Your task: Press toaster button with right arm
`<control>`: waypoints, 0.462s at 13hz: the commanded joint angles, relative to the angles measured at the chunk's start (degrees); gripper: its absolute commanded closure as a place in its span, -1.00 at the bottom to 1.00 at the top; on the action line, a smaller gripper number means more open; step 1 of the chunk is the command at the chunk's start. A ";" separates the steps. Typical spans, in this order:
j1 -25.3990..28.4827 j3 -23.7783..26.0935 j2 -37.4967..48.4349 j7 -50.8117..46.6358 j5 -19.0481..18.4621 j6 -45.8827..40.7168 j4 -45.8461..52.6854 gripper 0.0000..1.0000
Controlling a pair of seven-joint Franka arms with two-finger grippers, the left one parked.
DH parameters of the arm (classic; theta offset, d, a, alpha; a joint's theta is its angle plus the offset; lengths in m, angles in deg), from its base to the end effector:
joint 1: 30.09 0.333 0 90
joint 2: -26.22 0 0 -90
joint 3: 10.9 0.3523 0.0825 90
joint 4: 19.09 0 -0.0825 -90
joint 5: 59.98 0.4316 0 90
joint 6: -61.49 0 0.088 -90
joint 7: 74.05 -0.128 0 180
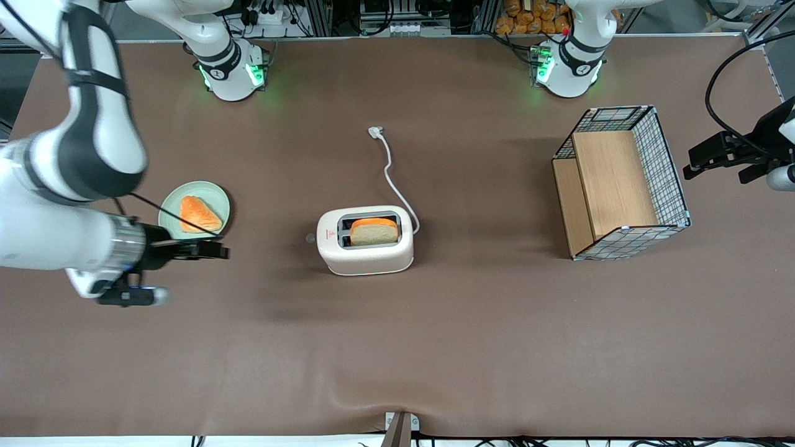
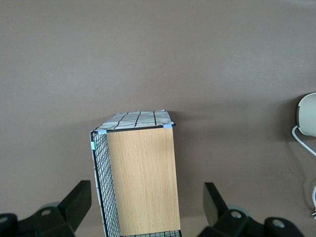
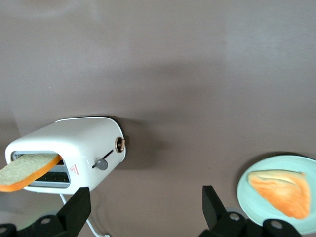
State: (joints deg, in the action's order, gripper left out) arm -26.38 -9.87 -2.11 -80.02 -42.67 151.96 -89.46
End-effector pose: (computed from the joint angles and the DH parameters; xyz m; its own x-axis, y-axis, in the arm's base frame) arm 0.7432 0.0967 0.4870 0.9845 -0.0211 -0.1741 -0.0710 -0.9557 -0.2857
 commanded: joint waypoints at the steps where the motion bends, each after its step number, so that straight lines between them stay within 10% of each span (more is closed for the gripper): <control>1: -1.78 2.04 0.55 -0.70 -5.85 -5.12 6.01 -1.00; 3: -1.25 3.00 5.90 -1.41 -15.16 -5.22 6.38 -1.00; 6: -3.09 3.45 12.14 -1.50 -15.99 -10.11 5.42 -1.00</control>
State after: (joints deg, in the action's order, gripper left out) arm -27.80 -7.53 6.20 -80.68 -57.05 145.08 -82.39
